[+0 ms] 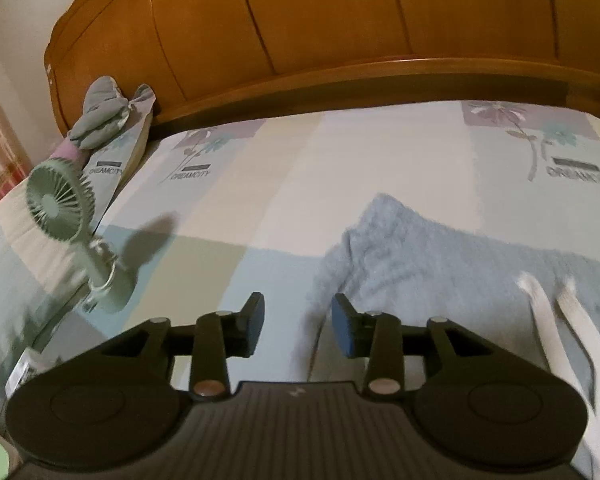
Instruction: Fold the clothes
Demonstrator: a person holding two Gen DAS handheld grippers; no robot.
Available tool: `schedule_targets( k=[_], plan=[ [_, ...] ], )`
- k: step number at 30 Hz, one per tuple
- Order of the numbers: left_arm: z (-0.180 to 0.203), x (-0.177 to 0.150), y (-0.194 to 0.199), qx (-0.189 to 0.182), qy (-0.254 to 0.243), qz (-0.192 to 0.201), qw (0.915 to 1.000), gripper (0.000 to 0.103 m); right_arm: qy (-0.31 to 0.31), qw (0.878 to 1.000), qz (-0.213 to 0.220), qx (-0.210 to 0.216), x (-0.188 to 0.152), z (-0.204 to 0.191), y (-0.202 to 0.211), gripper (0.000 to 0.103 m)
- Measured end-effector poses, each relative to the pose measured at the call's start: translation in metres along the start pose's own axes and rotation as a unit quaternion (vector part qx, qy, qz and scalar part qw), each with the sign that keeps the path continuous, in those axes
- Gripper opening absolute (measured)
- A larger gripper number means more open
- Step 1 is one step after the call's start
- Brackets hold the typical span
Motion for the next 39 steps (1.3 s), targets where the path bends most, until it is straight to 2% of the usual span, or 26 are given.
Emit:
schedule_targets(
  k=[4,7,10,12,13,14,17,20,22,24,26,28,30,32,34,39],
  plan=[
    [0.001,-0.019,0.036,-0.005,0.010,0.003,0.9999,0.039,-0.074,0.996,-0.031,0.050,-0.036,0.018,-0.001,0.053],
    [0.001,-0.030,0.059,-0.009,0.023,0.008,0.9997,0.039,-0.135,0.985,-0.044,0.093,-0.054,0.028,-0.014,0.054],
    [0.002,-0.036,0.076,-0.012,0.033,0.015,0.9993,0.043,-0.191,0.971,-0.015,0.144,-0.056,0.038,-0.026,0.066],
    [0.002,-0.038,0.082,-0.006,0.034,0.017,0.9993,0.045,-0.237,0.954,-0.004,0.181,-0.057,0.047,-0.034,0.079],
    [0.002,-0.038,0.085,-0.003,0.032,0.019,0.9993,0.045,-0.255,0.947,0.001,0.196,-0.058,0.051,-0.038,0.080],
    [0.002,-0.038,0.087,-0.002,0.031,0.020,0.9993,0.045,-0.259,0.944,0.004,0.202,-0.057,0.052,-0.040,0.079],
    [0.002,-0.038,0.091,-0.004,0.035,0.027,0.9990,0.045,-0.239,0.950,0.015,0.199,-0.052,0.044,-0.043,0.079],
    [0.003,-0.038,0.091,-0.003,0.043,0.029,0.9987,0.045,-0.198,0.959,0.048,0.195,-0.050,0.032,-0.045,0.078],
    [0.003,-0.038,0.092,-0.004,0.048,0.031,0.9984,0.045,-0.199,0.958,0.072,0.192,-0.053,0.034,-0.048,0.072],
    [0.003,-0.039,0.093,-0.006,0.053,0.032,0.9981,0.045,-0.227,0.954,0.073,0.183,-0.055,0.040,-0.048,0.058],
    [0.002,-0.040,0.094,-0.007,0.058,0.033,0.9977,0.045,-0.238,0.952,0.066,0.179,-0.054,0.042,-0.052,0.058],
    [0.001,-0.041,0.095,-0.008,0.061,0.033,0.9975,0.045,-0.243,0.952,0.056,0.177,-0.053,0.043,-0.058,0.048],
    [0.000,-0.043,0.094,-0.004,0.063,0.032,0.9975,0.045,-0.247,0.952,0.046,0.175,-0.051,0.044,-0.064,0.022],
    [0.000,-0.044,0.092,-0.001,0.068,0.027,0.9974,0.045,-0.252,0.951,0.036,0.173,-0.050,0.045,-0.069,0.010],
    [0.000,-0.044,0.092,-0.001,0.066,0.025,0.9975,0.045,-0.250,0.953,0.028,0.171,-0.047,0.046,-0.073,0.011],
    [-0.001,-0.046,0.092,0.001,0.063,0.019,0.9978,0.045,-0.182,0.973,0.043,0.133,-0.018,0.047,-0.058,0.011]
  ],
)
Point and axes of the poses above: each gripper's, at about its wrist camera, not at the fingertips, and y roughly against the way its jaws point, z to its right, x to its top, the point moved 3 cm from there along -y, roughly the way its jaws point, and after that the axes turned 13 degrees about z, right-handed, at the moved point
